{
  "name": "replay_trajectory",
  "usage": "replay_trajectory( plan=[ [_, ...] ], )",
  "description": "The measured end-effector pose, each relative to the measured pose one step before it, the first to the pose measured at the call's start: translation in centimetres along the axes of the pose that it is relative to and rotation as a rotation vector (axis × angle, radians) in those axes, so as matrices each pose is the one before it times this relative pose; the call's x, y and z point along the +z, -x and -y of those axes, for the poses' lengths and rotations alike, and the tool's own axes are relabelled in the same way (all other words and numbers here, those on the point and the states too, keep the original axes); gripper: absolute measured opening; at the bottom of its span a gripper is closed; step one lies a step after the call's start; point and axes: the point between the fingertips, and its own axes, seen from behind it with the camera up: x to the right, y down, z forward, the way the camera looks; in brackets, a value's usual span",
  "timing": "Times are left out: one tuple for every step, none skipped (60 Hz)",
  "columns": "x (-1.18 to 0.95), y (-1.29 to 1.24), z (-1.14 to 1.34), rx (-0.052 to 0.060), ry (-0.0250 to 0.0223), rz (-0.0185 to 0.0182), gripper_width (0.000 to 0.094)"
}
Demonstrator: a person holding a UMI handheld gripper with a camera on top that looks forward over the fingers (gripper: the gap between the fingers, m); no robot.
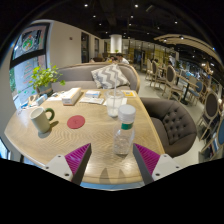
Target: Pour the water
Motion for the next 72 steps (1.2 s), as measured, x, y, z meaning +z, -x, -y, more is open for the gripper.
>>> replay_trajectory(
  plan=[
    [0.356,-0.408,-0.054,0.0032,-0.00190,-0.00422,0.0855],
    [0.407,-0.361,-0.030,0.0028,-0.00212,-0.00466,0.0855],
    [0.412,-0.357,0.048,0.0022,-0.00470,-0.00416,0.0857],
    [0.418,-0.235,0.184,0.0016,-0.00709,-0.00234,0.0858],
    [0.427,-0.187,0.169,0.0007,-0.00790,-0.00060,0.0857],
    [0.425,-0.178,0.131,-0.0002,-0.00641,0.00004,0.0858],
    [0.386,-0.163,0.096,-0.0004,-0.00484,-0.00032,0.0857],
    [0.440,-0.195,0.104,-0.0005,-0.00419,-0.00070,0.0858],
    [0.454,-0.148,0.102,-0.0004,-0.00438,-0.00091,0.0858],
    [0.403,-0.123,0.103,-0.0006,-0.00476,-0.00069,0.0859],
    [0.464,-0.069,0.124,-0.0004,-0.00585,-0.00028,0.0857],
    [0.444,-0.088,0.147,-0.0004,-0.00668,0.00013,0.0858],
    [0.388,-0.071,0.082,-0.0005,-0.00619,0.00115,0.0858],
    [0.624,-0.025,0.162,-0.0016,-0.00297,0.00134,0.0857],
    [0.357,-0.057,0.075,-0.0005,-0.00335,0.00185,0.0857],
    [0.364,-0.031,0.046,0.0003,-0.00261,0.00144,0.0852],
    [0.338,-0.033,0.068,0.0009,-0.00333,0.00205,0.0843],
    [0.354,-0.001,0.052,0.0013,-0.00396,0.00230,0.0826],
    [0.370,-0.023,0.056,0.0020,-0.00371,0.00282,0.0799],
    [0.334,0.033,0.023,0.0022,-0.00178,0.00404,0.0765],
    [0.237,-0.154,0.023,0.0031,-0.00224,0.00818,0.0724],
    [0.233,0.118,-0.052,0.0027,-0.00085,0.00613,0.0684],
    [0.276,0.400,0.083,0.0023,-0.00220,0.00148,0.0639],
    [0.165,-0.010,0.081,0.0024,-0.00464,0.00032,0.0584],
    [0.102,-0.134,0.111,0.0025,-0.00504,-0.00479,0.0523],
    [0.059,-0.108,0.099,0.0011,-0.00422,-0.00388,0.0499],
    [0.095,-0.030,0.088,0.0014,-0.00303,-0.00406,0.0496],
    [0.070,0.009,-0.035,0.0009,0.00210,-0.00151,0.0496],
    [0.065,0.034,0.085,0.0010,-0.00138,0.00075,0.0492],
    [0.057,0.037,0.055,0.0017,-0.00163,0.00191,0.0491],
    [0.240,-0.069,0.039,0.0039,0.00036,0.00408,0.0480],
    [-0.058,0.055,0.078,0.0052,-0.00059,0.00102,0.0481],
    [-0.038,-0.001,0.058,0.0071,-0.00054,-0.00047,0.0472],
    [-0.029,-0.055,0.016,0.0063,0.00083,-0.00172,0.0470],
    [0.014,-0.021,0.031,0.0060,0.00031,-0.00198,0.0470],
    [-0.015,-0.034,0.044,0.0042,0.00033,-0.00192,0.0457],
    [-0.006,-0.042,-0.003,0.0023,0.00095,-0.00244,0.0456],
    [0.029,-0.049,-0.011,0.0018,0.00142,-0.00299,0.0451],
    [-0.001,-0.080,-0.014,0.0010,0.00090,-0.00358,0.0442],
    [-0.019,-0.088,0.022,0.0022,0.00022,-0.00454,0.0442],
    [-0.033,-0.112,0.007,0.0010,0.00068,-0.00614,0.0431],
    [0.299,-0.219,-0.003,-0.0013,0.00163,-0.00526,0.0427],
    [-0.195,0.052,0.008,-0.0005,0.00144,-0.00518,0.0427],
    [0.007,0.002,-0.010,-0.0002,0.00308,-0.00236,0.0428],
    [-0.029,-0.019,-0.024,-0.0007,0.00297,-0.00228,0.0427],
    [0.003,-0.042,0.018,-0.0012,0.00127,-0.00357,0.0428],
    [-0.015,-0.033,-0.001,-0.0031,0.00080,-0.00491,0.0411],
    [-0.002,-0.031,0.042,-0.0037,0.00021,-0.00565,0.0412],
    [-0.020,-0.088,0.030,-0.0043,0.00072,-0.00606,0.0411],
    [-0.137,-0.162,0.023,-0.0043,-0.00037,-0.00574,0.0411],
    [-0.019,-0.012,0.065,-0.0039,0.00024,-0.00498,0.0410],
    [-0.046,0.003,0.098,-0.0032,0.00062,-0.00460,0.0411],
    [-0.050,0.001,0.094,-0.0023,0.00047,-0.00475,0.0411],
    [-0.004,-0.078,0.098,-0.0017,-0.00094,-0.00592,0.0412],
    [-0.093,-0.023,0.136,-0.0035,-0.00264,-0.00713,0.0412],
    [-0.099,-0.075,0.221,-0.0062,-0.00277,-0.00865,0.0411],
    [-0.069,-0.074,0.245,-0.0087,-0.00239,-0.00925,0.0412],
    [-0.120,-0.041,0.278,-0.0101,-0.00169,-0.00873,0.0411],
    [-0.106,0.001,0.326,-0.0095,-0.00215,-0.00806,0.0411],
    [-0.121,-0.026,0.376,-0.0079,-0.00281,-0.00886,0.0411],
    [-0.123,-0.052,0.409,-0.0075,-0.00307,-0.01049,0.0411],
    [-0.074,-0.133,0.327,-0.0077,-0.00381,-0.00874,0.0411],
    [-0.119,0.222,0.552,-0.0135,-0.00108,-0.01457,0.0411],
    [-0.234,-0.019,0.521,-0.0128,-0.00226,-0.01163,0.0411],
    [-0.239,-0.050,0.564,-0.0141,-0.00262,-0.01230,0.0411],
    [-0.249,-0.045,0.609,-0.0156,-0.00349,-0.01308,0.0409],
    [-0.246,-0.003,0.676,-0.0182,-0.00464,-0.01342,0.0410],
    [-0.293,0.011,0.740,-0.0221,-0.00568,-0.01378,0.0410],
    [-0.195,-0.213,0.552,-0.0213,-0.00834,-0.01124,0.0410],
    [-0.275,0.128,0.882,-0.0288,-0.00547,-0.01974,0.0410],
    [-0.335,-0.052,0.813,-0.0294,-0.00535,-0.01890,0.0410],
    [-0.342,0.002,0.804,-0.0312,-0.00547,-0.01843,0.0409]
  ],
)
